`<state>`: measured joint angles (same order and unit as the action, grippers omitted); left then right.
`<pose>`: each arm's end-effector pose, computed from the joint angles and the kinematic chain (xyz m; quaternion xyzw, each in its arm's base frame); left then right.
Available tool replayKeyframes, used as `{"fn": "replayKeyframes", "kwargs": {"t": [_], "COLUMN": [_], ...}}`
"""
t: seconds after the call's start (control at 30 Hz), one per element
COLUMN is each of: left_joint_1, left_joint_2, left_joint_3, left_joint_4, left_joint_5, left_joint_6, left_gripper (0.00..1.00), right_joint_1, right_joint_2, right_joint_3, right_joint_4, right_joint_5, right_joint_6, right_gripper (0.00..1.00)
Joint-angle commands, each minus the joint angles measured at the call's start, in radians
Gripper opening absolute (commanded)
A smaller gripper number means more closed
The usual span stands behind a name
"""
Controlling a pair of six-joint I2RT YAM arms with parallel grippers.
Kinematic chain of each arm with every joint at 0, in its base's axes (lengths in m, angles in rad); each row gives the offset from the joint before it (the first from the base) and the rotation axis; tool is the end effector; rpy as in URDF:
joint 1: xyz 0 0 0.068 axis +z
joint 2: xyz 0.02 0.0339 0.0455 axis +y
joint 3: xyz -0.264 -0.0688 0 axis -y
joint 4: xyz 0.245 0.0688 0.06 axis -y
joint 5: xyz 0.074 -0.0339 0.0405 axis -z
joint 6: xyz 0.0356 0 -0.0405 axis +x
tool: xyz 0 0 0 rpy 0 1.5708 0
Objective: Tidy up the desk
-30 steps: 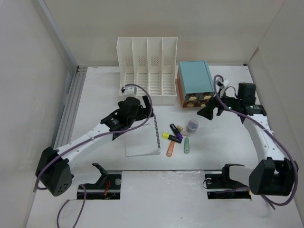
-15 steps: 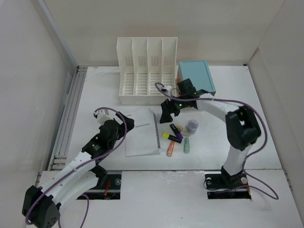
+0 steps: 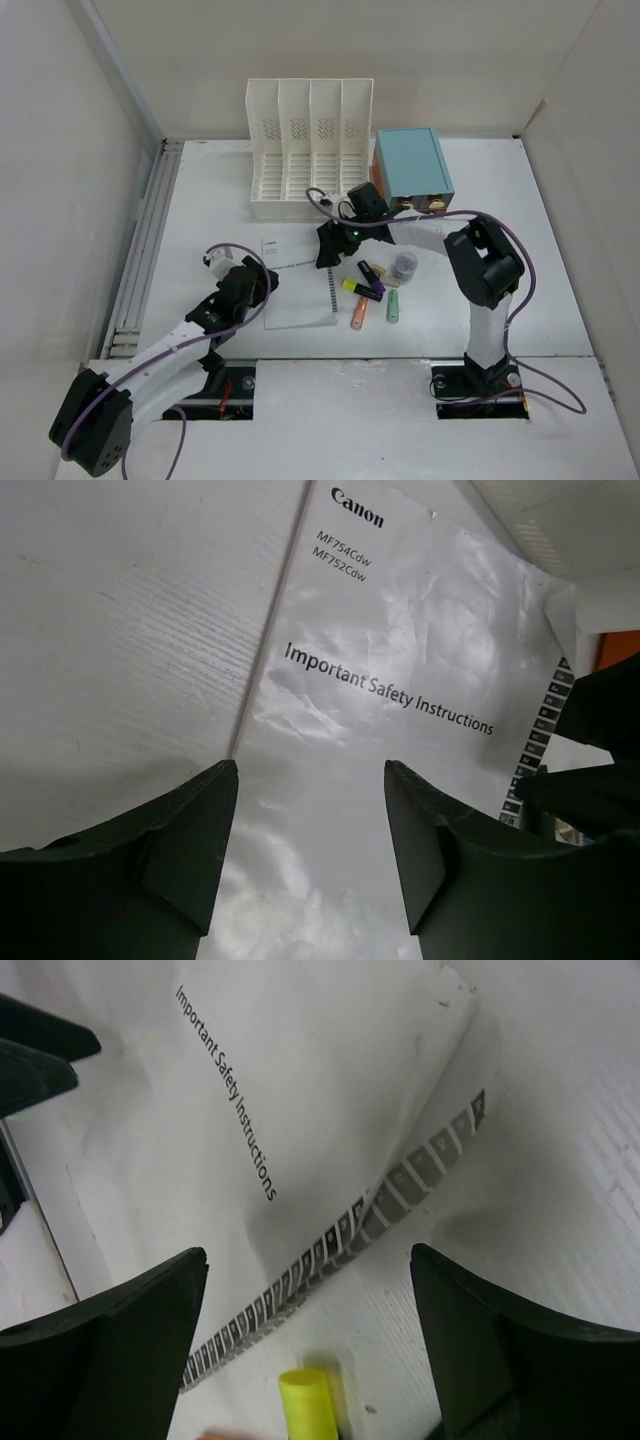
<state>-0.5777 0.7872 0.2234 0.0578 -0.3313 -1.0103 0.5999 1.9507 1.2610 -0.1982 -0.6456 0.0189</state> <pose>0.1462 -0.0815 0.1681 -0.2641 0.8120 -0.2575 0.4523 0.3261 0.2490 0.1696 -0.3577 0.8257 0.3814 0.2115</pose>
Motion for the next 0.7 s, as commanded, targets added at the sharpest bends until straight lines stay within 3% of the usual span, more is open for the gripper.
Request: {"fn": "replayKeyframes", "kwargs": {"t": [0.0, 0.07, 0.2, 0.23, 0.27, 0.3, 0.33, 0.47, 0.67], "left_joint_1": [0.013, 0.013, 0.013, 0.013, 0.013, 0.013, 0.013, 0.024, 0.024], "left_joint_2": [0.044, 0.053, 0.053, 0.053, 0.053, 0.053, 0.053, 0.005, -0.132], "left_joint_3": [-0.028, -0.041, -0.041, -0.041, -0.041, -0.041, -0.041, 0.002, 0.028], "left_joint_4": [0.125, 0.137, 0.146, 0.146, 0.146, 0.146, 0.136, 0.071, -0.025], "left_joint_5": [0.021, 0.031, 0.031, 0.04, 0.04, 0.04, 0.04, 0.04, 0.031], "left_joint_6": [-0.025, -0.025, -0.016, -0.005, -0.005, -0.005, -0.005, 0.019, 0.055], "left_gripper": [0.56, 0.47, 0.43, 0.43, 0.43, 0.44, 0.56, 0.85, 0.87], "right_joint_1": [0.053, 0.074, 0.096, 0.097, 0.097, 0.097, 0.097, 0.084, -0.044], "right_joint_2": [0.043, 0.062, 0.099, 0.099, 0.099, 0.099, 0.087, 0.022, -0.065], "right_joint_3": [-0.003, -0.003, -0.003, 0.006, 0.006, 0.006, 0.006, 0.006, 0.006], "right_joint_4": [0.092, 0.103, 0.103, 0.103, 0.103, 0.103, 0.103, 0.103, 0.103], "right_joint_5": [0.021, 0.012, -0.049, -0.063, -0.072, -0.072, -0.086, -0.106, -0.186], "right_joint_6": [0.07, 0.081, 0.09, 0.09, 0.09, 0.076, 0.076, 0.055, 0.064], "right_gripper": [0.85, 0.79, 0.47, 0.28, 0.17, 0.07, 0.01, 0.0, 0.0]}}
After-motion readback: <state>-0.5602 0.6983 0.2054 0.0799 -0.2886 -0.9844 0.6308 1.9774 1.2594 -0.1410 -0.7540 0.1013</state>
